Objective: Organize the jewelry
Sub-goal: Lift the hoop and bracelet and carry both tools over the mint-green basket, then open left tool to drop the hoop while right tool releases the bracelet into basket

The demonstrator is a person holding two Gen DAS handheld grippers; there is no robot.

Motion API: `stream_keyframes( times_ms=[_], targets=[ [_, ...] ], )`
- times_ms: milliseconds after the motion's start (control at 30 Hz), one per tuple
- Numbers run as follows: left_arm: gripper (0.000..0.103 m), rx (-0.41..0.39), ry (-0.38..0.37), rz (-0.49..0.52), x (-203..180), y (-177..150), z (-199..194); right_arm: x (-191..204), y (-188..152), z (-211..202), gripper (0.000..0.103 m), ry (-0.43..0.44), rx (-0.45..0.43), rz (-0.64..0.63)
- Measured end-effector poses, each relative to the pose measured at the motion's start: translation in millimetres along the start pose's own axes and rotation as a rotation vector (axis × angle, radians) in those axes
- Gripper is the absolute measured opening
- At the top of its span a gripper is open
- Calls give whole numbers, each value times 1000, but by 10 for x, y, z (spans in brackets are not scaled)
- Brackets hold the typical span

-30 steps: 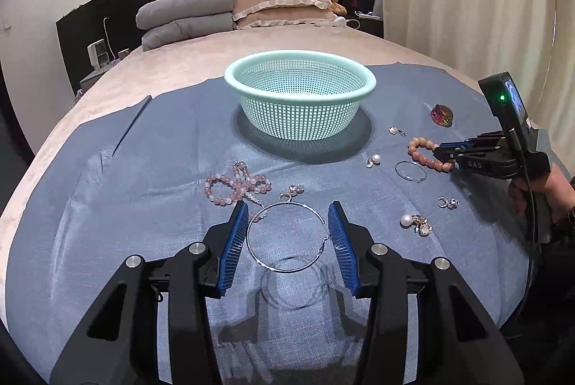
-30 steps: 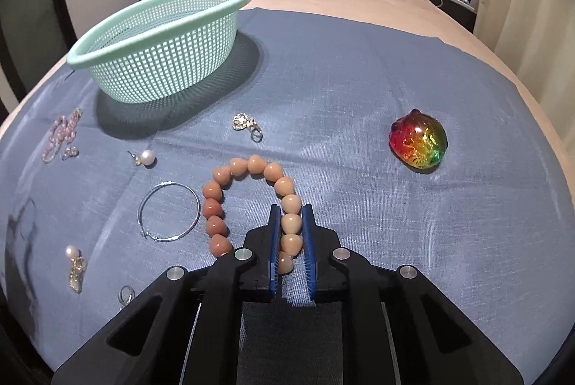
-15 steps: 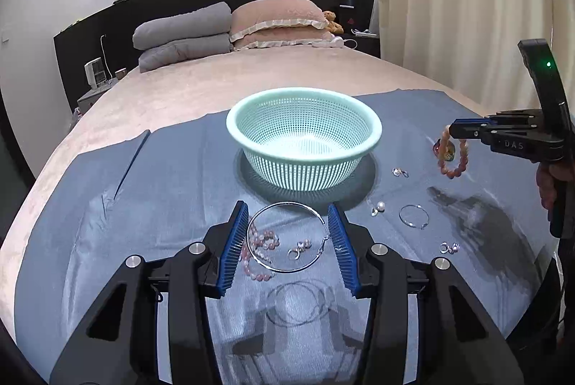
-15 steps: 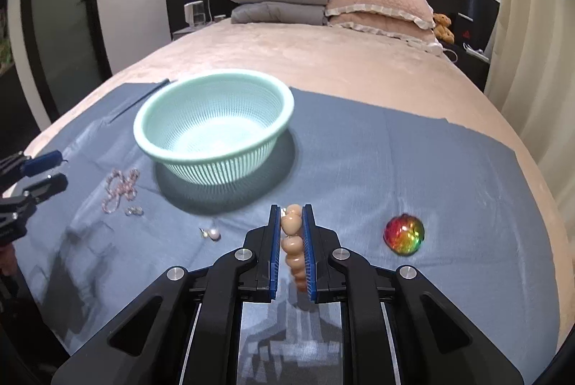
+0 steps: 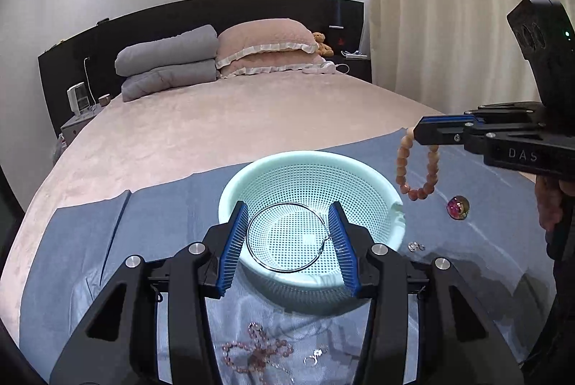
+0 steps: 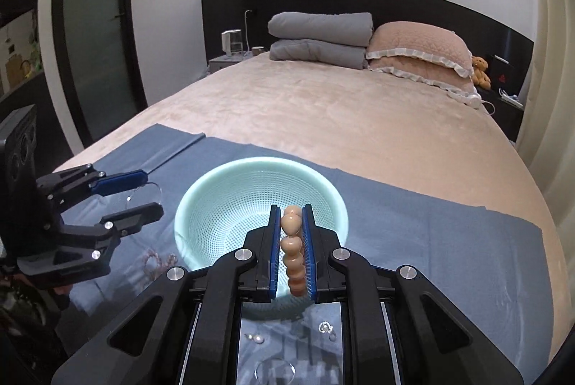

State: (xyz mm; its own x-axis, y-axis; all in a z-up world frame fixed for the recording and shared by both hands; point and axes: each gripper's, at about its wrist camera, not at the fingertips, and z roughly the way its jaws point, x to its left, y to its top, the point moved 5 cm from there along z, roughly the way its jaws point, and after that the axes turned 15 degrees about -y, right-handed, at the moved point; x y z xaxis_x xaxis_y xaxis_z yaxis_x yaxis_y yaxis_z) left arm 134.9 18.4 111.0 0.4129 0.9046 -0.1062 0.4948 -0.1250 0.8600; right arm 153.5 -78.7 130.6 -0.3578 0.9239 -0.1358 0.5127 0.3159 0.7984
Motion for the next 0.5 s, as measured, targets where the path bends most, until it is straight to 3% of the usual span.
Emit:
stream_keyframes(
  times_ms=[267,500],
  targets=[
    [48,94,-52,-51,264,-101,652,88,-255,646,11,42,105,20],
    [50,126,-65,-84,361,-226,897,-19,-419,818,12,25,149,38]
  ],
)
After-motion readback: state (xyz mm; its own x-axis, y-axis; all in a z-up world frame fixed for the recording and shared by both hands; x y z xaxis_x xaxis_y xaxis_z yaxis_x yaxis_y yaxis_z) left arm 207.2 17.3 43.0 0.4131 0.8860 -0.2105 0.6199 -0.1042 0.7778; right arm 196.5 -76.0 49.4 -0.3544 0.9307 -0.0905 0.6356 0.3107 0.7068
